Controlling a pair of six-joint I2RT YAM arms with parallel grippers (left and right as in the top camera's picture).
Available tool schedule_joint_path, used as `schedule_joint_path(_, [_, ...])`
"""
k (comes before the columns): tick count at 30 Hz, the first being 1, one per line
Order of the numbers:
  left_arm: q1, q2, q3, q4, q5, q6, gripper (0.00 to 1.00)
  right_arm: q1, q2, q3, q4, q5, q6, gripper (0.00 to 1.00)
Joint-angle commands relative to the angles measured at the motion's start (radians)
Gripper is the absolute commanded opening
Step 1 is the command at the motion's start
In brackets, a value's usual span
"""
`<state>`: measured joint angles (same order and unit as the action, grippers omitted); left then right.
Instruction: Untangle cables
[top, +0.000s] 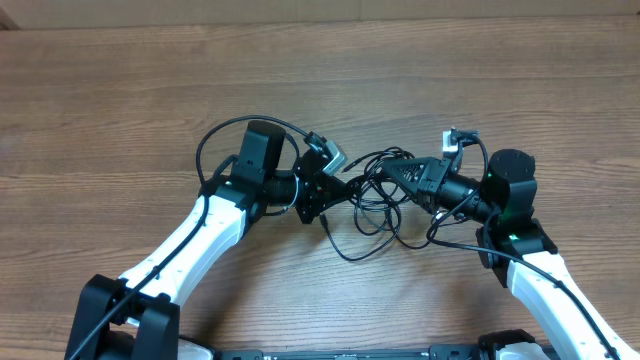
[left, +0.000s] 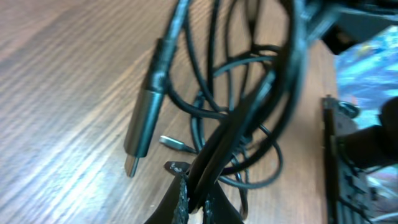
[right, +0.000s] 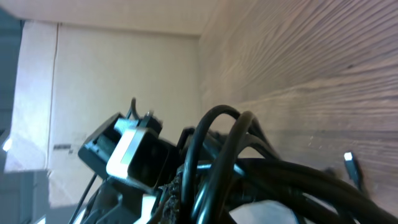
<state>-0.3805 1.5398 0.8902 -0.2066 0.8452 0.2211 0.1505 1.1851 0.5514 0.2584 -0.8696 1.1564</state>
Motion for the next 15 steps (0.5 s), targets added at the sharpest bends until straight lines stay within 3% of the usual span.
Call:
schedule_joint_path(1, [0.000,-0.020,0.017,0.002,-0.189,-0.001,0.04,0.000,-0.006,0.011,0.061,-0.152,0.037,0.04])
schedule_joint_path(6, [0.000,-0.020,0.017,0.001,-0.324,-0.084,0.04,0.000,-0.006,0.011,0.130,-0.213,0.067,0.04])
schedule_joint_path(15, [0.000,-0.020,0.017,0.002,-0.255,-0.113,0.04,0.000,-0.006,0.011,0.130,-0.217,0.068,0.04])
